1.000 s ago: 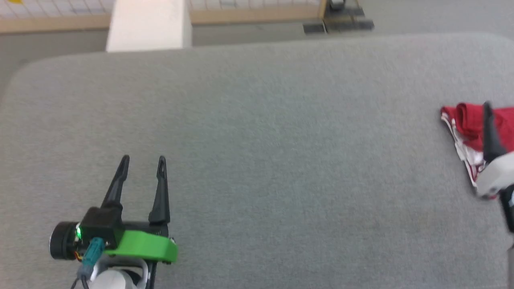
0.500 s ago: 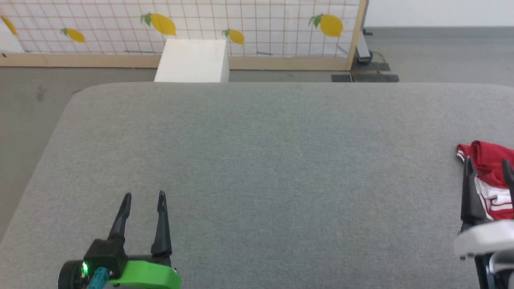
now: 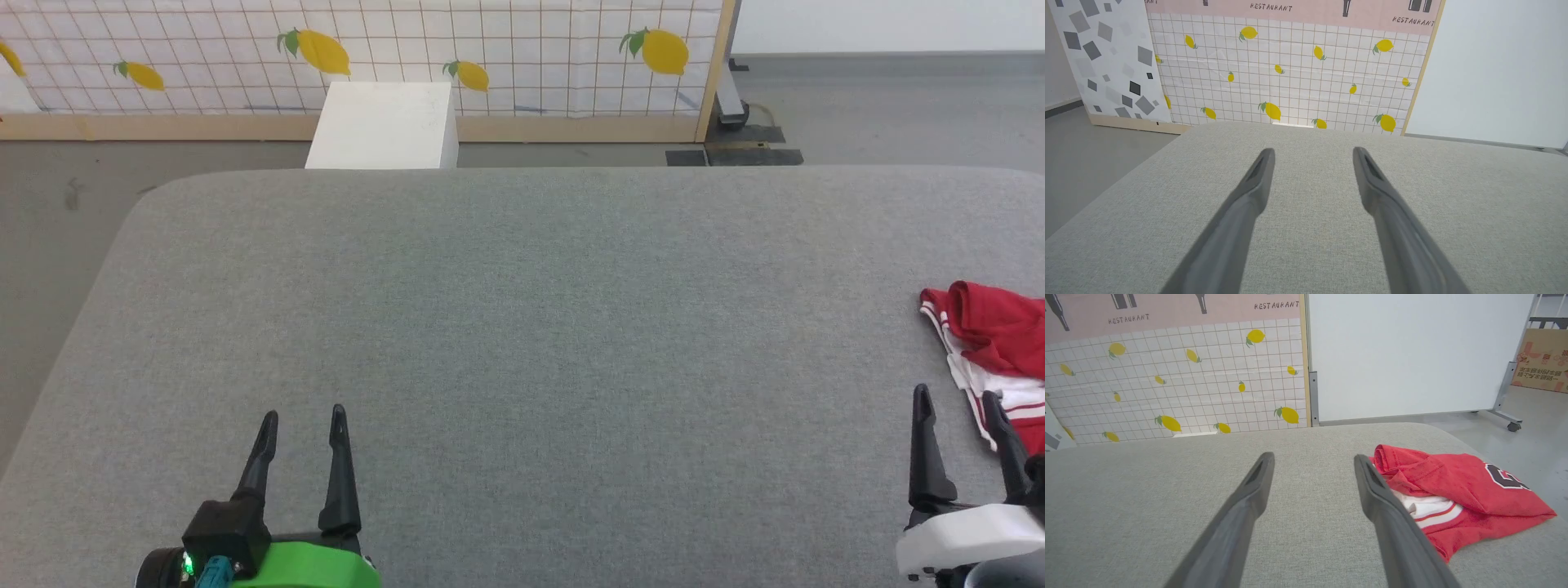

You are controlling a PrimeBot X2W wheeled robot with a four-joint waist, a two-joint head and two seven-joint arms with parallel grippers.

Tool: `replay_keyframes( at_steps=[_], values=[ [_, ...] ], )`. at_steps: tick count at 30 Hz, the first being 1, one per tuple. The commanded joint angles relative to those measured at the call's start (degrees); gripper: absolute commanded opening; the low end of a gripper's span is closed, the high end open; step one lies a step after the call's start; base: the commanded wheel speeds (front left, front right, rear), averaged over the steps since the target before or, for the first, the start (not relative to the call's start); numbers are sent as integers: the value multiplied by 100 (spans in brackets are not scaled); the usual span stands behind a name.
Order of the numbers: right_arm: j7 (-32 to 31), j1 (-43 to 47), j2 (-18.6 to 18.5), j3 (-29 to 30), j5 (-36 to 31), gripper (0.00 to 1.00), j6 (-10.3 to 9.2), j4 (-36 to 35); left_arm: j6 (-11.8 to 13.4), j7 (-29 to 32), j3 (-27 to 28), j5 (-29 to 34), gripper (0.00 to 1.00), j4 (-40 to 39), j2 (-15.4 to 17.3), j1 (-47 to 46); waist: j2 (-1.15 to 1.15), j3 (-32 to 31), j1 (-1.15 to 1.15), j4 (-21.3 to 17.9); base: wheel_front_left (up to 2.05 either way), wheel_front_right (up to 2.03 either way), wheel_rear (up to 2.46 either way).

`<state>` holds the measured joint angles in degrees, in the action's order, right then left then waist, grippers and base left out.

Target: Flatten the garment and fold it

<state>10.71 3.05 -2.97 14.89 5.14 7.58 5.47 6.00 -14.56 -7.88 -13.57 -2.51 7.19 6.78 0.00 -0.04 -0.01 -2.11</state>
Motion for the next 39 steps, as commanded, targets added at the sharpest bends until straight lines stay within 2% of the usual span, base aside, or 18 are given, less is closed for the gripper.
replay_keyframes(
  at_steps=[1,15,16,39],
  values=[
    [61,-85,9,-35,29,100,-9,61,-64,-43,54,67,100,19,-33,41,0,37,1,-19,0,0,0],
    [155,-242,9,-45,19,100,-9,269,-329,-43,282,270,100,27,-225,-56,0,202,1,-41,0,0,0],
    [118,-159,1,-36,-1,0,0,259,-301,-15,267,202,0,17,-206,-9,0,200,1,-40,0,0,0],
    [-63,-179,1,-253,-79,0,0,137,-344,208,342,369,0,55,-237,-109,0,172,1,-2,0,0,0]
  ],
)
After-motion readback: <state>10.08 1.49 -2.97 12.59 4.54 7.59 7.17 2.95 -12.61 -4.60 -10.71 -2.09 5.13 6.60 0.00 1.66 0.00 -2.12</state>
